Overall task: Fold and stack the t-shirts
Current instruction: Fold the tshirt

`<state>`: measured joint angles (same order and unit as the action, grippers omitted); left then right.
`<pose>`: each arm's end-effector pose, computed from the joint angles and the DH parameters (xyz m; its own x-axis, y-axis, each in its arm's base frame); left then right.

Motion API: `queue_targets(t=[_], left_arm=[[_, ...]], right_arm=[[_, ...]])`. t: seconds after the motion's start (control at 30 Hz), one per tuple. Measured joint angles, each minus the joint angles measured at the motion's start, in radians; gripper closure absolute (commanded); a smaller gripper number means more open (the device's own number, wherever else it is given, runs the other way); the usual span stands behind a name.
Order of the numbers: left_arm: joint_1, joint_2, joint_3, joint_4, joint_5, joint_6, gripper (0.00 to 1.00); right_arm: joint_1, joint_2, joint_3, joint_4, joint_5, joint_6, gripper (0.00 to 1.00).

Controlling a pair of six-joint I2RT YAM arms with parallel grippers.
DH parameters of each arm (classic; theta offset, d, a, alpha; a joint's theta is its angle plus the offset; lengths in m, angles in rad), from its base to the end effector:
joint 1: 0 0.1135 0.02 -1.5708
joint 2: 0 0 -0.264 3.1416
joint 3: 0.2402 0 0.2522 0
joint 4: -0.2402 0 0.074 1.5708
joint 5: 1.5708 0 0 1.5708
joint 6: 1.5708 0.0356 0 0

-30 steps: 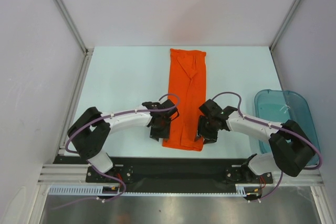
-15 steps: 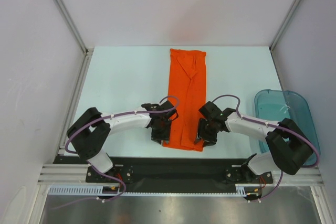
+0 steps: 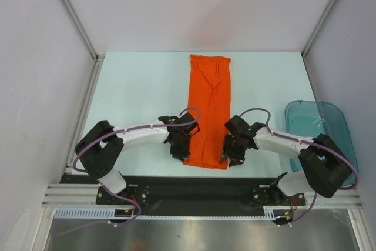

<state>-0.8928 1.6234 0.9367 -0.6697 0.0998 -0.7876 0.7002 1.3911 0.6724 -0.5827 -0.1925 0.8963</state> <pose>0.1758 -0.2239 0.1613 -0.9910 0.1064 -0.0811 0.1218 0.9680 -0.2195 0.1682 0.1506 0.1521 -0.9847 0.1727 -0.0222 0.1564 0.9334 0.3230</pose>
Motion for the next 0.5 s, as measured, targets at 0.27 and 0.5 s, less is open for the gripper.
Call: queue_targets(t=[0.27, 0.5], left_arm=[[0.002, 0.000, -0.015, 0.006, 0.006, -0.002, 0.91], [0.028, -0.031, -0.071, 0.052, 0.027, -0.010, 1.00]], right_arm=[[-0.001, 0.002, -0.006, 0.007, -0.007, -0.007, 0.83], [-0.012, -0.021, -0.032, 0.018, -0.011, -0.002, 1.00]])
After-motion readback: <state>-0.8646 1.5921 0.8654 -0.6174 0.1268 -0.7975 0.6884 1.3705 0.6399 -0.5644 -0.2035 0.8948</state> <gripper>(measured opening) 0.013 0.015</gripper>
